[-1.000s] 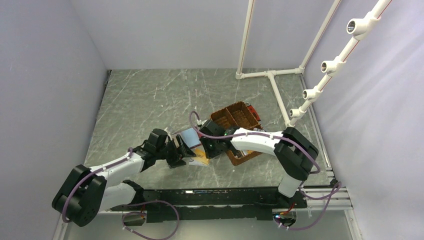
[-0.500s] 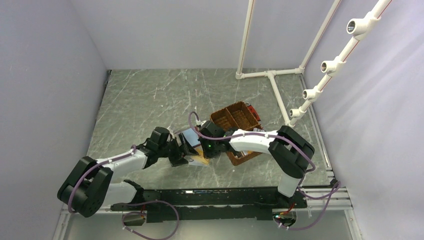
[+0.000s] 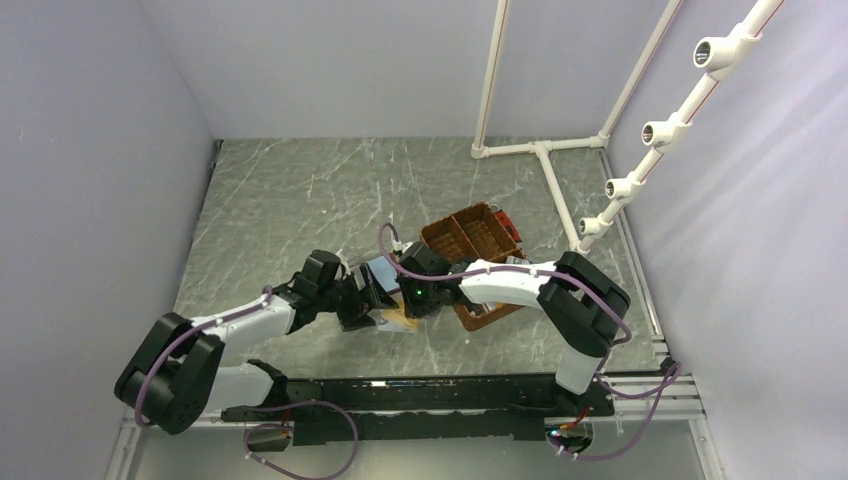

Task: Put the credit cards into the card holder
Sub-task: Pick up the credit card from the center of the board.

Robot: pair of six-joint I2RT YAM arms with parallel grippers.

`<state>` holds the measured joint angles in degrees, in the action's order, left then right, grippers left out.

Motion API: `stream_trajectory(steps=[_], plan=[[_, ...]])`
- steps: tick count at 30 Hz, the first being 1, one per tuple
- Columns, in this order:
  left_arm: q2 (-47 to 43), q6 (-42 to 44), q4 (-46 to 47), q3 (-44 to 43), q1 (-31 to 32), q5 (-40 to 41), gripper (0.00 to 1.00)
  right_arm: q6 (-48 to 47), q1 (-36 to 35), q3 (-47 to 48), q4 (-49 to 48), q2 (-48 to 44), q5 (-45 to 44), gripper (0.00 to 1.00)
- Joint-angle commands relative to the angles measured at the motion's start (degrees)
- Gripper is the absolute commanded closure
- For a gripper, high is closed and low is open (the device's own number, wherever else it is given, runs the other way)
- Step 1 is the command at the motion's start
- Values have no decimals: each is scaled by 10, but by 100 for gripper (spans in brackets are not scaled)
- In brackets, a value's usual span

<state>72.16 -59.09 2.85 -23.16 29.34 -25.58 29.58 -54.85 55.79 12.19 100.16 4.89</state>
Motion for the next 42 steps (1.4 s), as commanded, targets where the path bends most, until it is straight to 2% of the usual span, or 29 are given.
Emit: stream_trajectory(steps=[1,7,21,29,42], plan=[[-56,22,-63,-13,1,38,8,-11,-2,16,86,-29,-23,87],[-74,20,-65,-7,-3,39,7,-9,-2,23,103,-54,-21,84],[-51,26,-51,-19,-4,30,7,-20,-2,32,94,-28,-39,88],[-16,29,-33,-22,-4,14,7,-8,-2,5,71,17,-42,90],[13,27,4,-26,-3,4,6,5,-2,-27,51,23,-26,92]])
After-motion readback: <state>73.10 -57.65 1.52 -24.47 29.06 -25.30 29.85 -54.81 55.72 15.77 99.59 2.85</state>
